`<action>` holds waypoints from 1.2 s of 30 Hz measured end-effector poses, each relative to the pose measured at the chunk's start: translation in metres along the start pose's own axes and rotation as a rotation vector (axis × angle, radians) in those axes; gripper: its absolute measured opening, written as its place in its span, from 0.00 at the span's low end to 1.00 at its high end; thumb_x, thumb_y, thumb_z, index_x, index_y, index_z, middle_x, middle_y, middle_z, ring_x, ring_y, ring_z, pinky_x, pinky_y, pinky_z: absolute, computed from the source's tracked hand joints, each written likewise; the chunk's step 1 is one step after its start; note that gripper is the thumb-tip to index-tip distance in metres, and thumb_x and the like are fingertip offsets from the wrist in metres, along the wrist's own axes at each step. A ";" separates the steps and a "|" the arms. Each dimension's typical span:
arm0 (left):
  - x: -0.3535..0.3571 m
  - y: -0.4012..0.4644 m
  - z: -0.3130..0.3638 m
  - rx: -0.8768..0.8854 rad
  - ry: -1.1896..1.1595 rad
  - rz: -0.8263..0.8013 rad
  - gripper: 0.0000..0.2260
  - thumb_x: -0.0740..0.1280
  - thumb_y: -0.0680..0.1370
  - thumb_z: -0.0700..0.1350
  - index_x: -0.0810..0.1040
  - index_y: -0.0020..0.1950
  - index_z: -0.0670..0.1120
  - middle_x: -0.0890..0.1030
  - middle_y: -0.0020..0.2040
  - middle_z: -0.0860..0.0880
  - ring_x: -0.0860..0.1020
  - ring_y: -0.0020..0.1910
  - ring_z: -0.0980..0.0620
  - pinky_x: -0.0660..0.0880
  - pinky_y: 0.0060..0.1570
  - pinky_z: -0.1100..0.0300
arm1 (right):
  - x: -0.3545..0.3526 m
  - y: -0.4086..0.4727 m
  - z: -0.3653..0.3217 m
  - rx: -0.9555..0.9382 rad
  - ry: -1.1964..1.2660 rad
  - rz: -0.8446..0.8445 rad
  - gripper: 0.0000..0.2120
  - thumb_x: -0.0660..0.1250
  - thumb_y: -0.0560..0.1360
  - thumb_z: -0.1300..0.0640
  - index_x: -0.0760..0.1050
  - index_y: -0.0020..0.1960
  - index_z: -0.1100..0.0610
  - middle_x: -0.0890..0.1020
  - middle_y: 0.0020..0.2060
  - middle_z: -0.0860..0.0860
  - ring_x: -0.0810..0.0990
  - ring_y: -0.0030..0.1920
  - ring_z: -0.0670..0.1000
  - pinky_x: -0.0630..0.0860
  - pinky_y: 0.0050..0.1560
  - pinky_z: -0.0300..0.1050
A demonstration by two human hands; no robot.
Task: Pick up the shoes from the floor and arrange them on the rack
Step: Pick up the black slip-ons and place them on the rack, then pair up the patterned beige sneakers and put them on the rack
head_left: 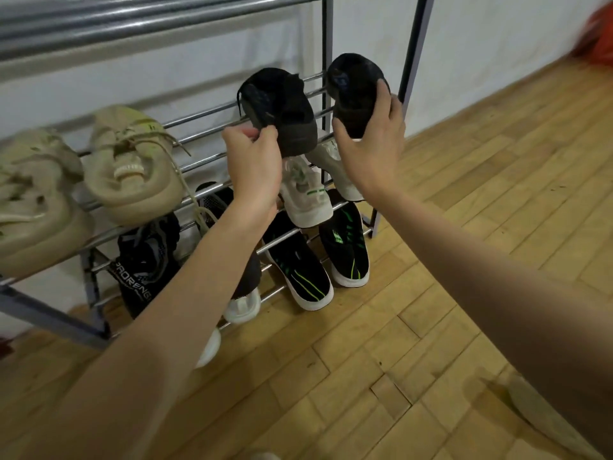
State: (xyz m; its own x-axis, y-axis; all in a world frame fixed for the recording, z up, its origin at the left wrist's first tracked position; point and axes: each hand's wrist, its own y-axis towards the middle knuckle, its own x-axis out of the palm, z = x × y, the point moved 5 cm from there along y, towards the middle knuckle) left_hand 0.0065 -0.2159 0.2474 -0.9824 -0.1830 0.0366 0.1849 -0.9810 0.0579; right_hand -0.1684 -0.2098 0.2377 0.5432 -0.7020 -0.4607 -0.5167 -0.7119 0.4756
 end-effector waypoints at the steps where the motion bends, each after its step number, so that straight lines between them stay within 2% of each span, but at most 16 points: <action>1: -0.001 -0.007 0.002 0.043 0.059 -0.022 0.07 0.62 0.77 0.42 0.71 0.54 0.44 0.77 0.49 0.49 0.78 0.48 0.55 0.78 0.50 0.54 | -0.002 -0.011 0.004 -0.028 0.048 -0.001 0.36 0.64 0.75 0.48 0.53 0.78 0.55 0.63 0.72 0.59 0.64 0.71 0.58 0.63 0.71 0.56; 3: -0.002 -0.026 0.004 0.145 0.190 -0.027 0.12 0.63 0.77 0.43 0.73 0.60 0.44 0.77 0.51 0.52 0.74 0.45 0.62 0.71 0.43 0.68 | -0.006 -0.033 0.014 -0.061 0.100 -0.024 0.36 0.63 0.76 0.51 0.49 0.79 0.53 0.62 0.73 0.59 0.63 0.72 0.57 0.63 0.72 0.55; 5: -0.007 -0.050 -0.001 0.279 0.302 0.021 0.13 0.64 0.77 0.44 0.74 0.62 0.46 0.74 0.54 0.52 0.72 0.46 0.63 0.69 0.45 0.72 | -0.008 -0.057 0.028 -0.068 0.075 -0.088 0.36 0.62 0.77 0.52 0.48 0.79 0.53 0.60 0.74 0.59 0.59 0.75 0.56 0.62 0.73 0.56; 6: -0.008 -0.061 -0.007 0.356 0.325 0.032 0.13 0.64 0.77 0.44 0.74 0.60 0.46 0.73 0.55 0.52 0.72 0.49 0.63 0.71 0.50 0.70 | -0.009 -0.070 0.036 -0.069 0.045 -0.130 0.35 0.63 0.77 0.53 0.49 0.78 0.54 0.60 0.74 0.59 0.58 0.75 0.56 0.62 0.73 0.57; 7: -0.008 -0.070 -0.015 0.422 0.340 0.021 0.12 0.64 0.76 0.43 0.74 0.59 0.45 0.72 0.55 0.53 0.73 0.52 0.61 0.73 0.55 0.64 | -0.012 -0.082 0.046 -0.073 0.016 -0.171 0.35 0.63 0.77 0.53 0.50 0.78 0.55 0.60 0.74 0.59 0.58 0.75 0.57 0.62 0.73 0.57; 9: -0.003 -0.081 -0.039 0.461 0.423 -0.057 0.12 0.64 0.76 0.44 0.74 0.59 0.44 0.72 0.55 0.53 0.76 0.55 0.54 0.76 0.56 0.52 | -0.020 -0.109 0.069 -0.052 -0.036 -0.261 0.34 0.64 0.77 0.54 0.51 0.78 0.57 0.60 0.73 0.59 0.59 0.74 0.57 0.62 0.73 0.55; 11: 0.007 -0.088 -0.068 0.386 0.504 -0.176 0.14 0.63 0.77 0.45 0.73 0.61 0.45 0.75 0.58 0.51 0.76 0.57 0.53 0.76 0.56 0.50 | -0.032 -0.136 0.099 0.029 -0.096 -0.351 0.34 0.63 0.78 0.55 0.50 0.78 0.57 0.59 0.73 0.59 0.57 0.74 0.57 0.59 0.73 0.51; 14: 0.030 -0.102 -0.115 0.216 0.661 -0.385 0.14 0.63 0.79 0.46 0.72 0.64 0.45 0.75 0.61 0.48 0.75 0.57 0.54 0.73 0.56 0.58 | -0.063 -0.173 0.154 0.168 -0.224 -0.435 0.33 0.62 0.79 0.54 0.49 0.78 0.56 0.57 0.74 0.58 0.55 0.75 0.57 0.57 0.74 0.51; 16: 0.047 -0.119 -0.142 0.131 0.762 -0.535 0.15 0.63 0.79 0.46 0.72 0.64 0.45 0.75 0.62 0.47 0.75 0.59 0.51 0.71 0.55 0.59 | -0.092 -0.191 0.187 0.262 -0.302 -0.444 0.33 0.62 0.78 0.55 0.50 0.78 0.56 0.57 0.74 0.58 0.55 0.75 0.58 0.58 0.74 0.53; 19: 0.071 -0.151 -0.171 0.099 0.808 -0.704 0.15 0.64 0.78 0.45 0.72 0.64 0.45 0.76 0.62 0.47 0.75 0.61 0.50 0.69 0.54 0.59 | -0.143 -0.209 0.226 0.407 -0.396 -0.379 0.32 0.62 0.78 0.56 0.52 0.77 0.57 0.58 0.74 0.59 0.56 0.75 0.59 0.58 0.74 0.52; 22: 0.097 -0.178 -0.191 0.078 0.814 -0.812 0.14 0.64 0.77 0.46 0.72 0.63 0.46 0.76 0.59 0.50 0.75 0.58 0.52 0.72 0.58 0.54 | -0.190 -0.224 0.251 0.495 -0.472 -0.302 0.31 0.63 0.78 0.57 0.55 0.77 0.58 0.60 0.73 0.59 0.57 0.74 0.59 0.59 0.74 0.53; 24: 0.114 -0.194 -0.202 0.044 0.787 -0.882 0.13 0.65 0.76 0.45 0.73 0.61 0.47 0.77 0.58 0.49 0.76 0.57 0.50 0.73 0.58 0.50 | -0.215 -0.235 0.263 0.507 -0.531 -0.291 0.30 0.63 0.78 0.56 0.56 0.76 0.58 0.61 0.73 0.59 0.58 0.73 0.58 0.59 0.73 0.53; 28: 0.139 -0.225 -0.218 0.021 0.781 -1.012 0.12 0.65 0.76 0.43 0.74 0.59 0.45 0.77 0.56 0.48 0.76 0.55 0.49 0.73 0.56 0.53 | -0.255 -0.250 0.284 0.513 -0.663 -0.282 0.28 0.60 0.79 0.49 0.58 0.76 0.57 0.65 0.71 0.58 0.62 0.72 0.59 0.58 0.72 0.54; 31: 0.145 -0.243 -0.226 -0.036 0.775 -1.052 0.12 0.65 0.76 0.42 0.74 0.59 0.44 0.78 0.55 0.47 0.76 0.55 0.48 0.73 0.55 0.54 | -0.272 -0.261 0.300 0.576 -0.707 -0.463 0.35 0.57 0.76 0.39 0.55 0.77 0.55 0.66 0.71 0.57 0.62 0.72 0.59 0.55 0.72 0.57; 34: 0.146 -0.259 -0.237 -0.141 0.772 -1.082 0.11 0.65 0.76 0.42 0.74 0.58 0.44 0.79 0.54 0.47 0.77 0.55 0.47 0.73 0.57 0.52 | -0.281 -0.267 0.305 0.545 -0.774 -0.622 0.44 0.51 0.66 0.33 0.56 0.76 0.57 0.67 0.70 0.58 0.64 0.71 0.59 0.56 0.72 0.56; 36: 0.144 -0.265 -0.243 -0.186 0.773 -1.093 0.11 0.65 0.76 0.42 0.75 0.58 0.44 0.79 0.54 0.47 0.77 0.55 0.47 0.73 0.57 0.52 | -0.288 -0.271 0.310 0.551 -0.817 -0.637 0.43 0.59 0.68 0.35 0.57 0.74 0.59 0.67 0.69 0.58 0.64 0.70 0.59 0.56 0.72 0.56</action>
State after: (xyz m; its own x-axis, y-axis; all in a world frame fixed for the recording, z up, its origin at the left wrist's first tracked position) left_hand -0.1905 0.0017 -0.0052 -0.3973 0.7627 -0.5104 -0.6402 -0.6288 -0.4413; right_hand -0.3903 0.1794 0.0090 0.3243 0.1225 -0.9380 -0.6305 -0.7112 -0.3109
